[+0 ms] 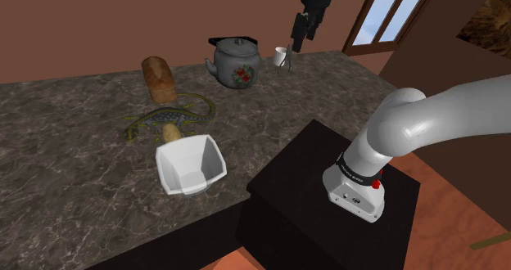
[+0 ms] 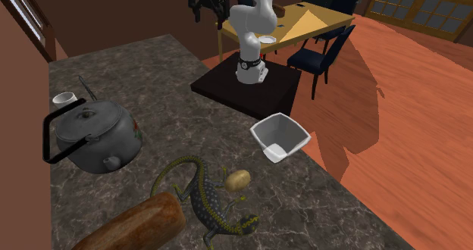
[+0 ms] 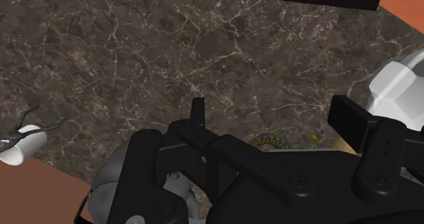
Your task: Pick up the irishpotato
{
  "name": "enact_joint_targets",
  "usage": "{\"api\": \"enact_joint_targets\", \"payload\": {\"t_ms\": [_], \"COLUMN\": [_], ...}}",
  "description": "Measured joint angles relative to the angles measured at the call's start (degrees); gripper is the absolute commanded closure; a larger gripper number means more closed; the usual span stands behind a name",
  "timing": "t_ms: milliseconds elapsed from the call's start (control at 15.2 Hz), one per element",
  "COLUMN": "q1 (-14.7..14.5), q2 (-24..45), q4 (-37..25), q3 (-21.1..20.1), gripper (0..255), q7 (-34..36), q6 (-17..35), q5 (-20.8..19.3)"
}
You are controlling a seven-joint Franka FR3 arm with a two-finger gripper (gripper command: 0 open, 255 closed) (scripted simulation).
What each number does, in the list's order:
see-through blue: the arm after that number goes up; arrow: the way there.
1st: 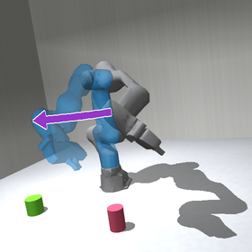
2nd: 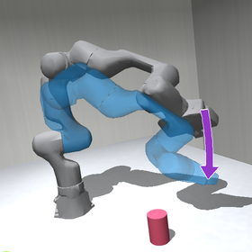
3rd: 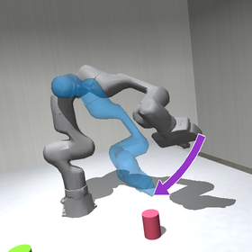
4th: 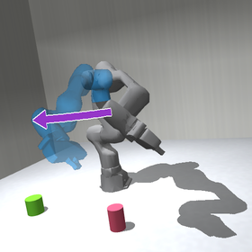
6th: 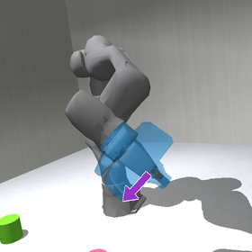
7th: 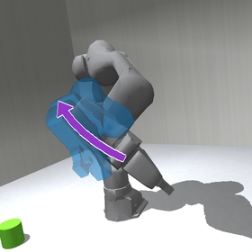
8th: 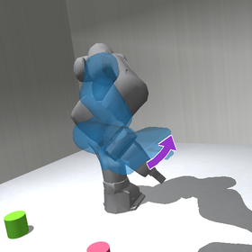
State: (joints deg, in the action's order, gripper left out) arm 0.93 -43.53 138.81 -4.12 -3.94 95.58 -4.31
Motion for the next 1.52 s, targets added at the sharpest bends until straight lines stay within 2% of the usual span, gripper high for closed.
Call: {"api": "enact_joint_targets", "payload": {"t_ms": [198, 660, 1122, 1518], "q1": [-0.1, -1.3, -1.5, -0.7], "q2": [0.8, 8.1, 20.7, 33.5], "q4": [1.1, 5.1, 4.0, 1.1], "q3": [-0.6, -6.2, -12.2, -16.4], "gripper": [0, 0, 0, 0], "q7": [1.3, 10.3, 20.1, 29.1], "q6": [1.9, 13.6, 25.9, 36.2], "q5": [0.6, 4.4, 5.8, 3.1]}}
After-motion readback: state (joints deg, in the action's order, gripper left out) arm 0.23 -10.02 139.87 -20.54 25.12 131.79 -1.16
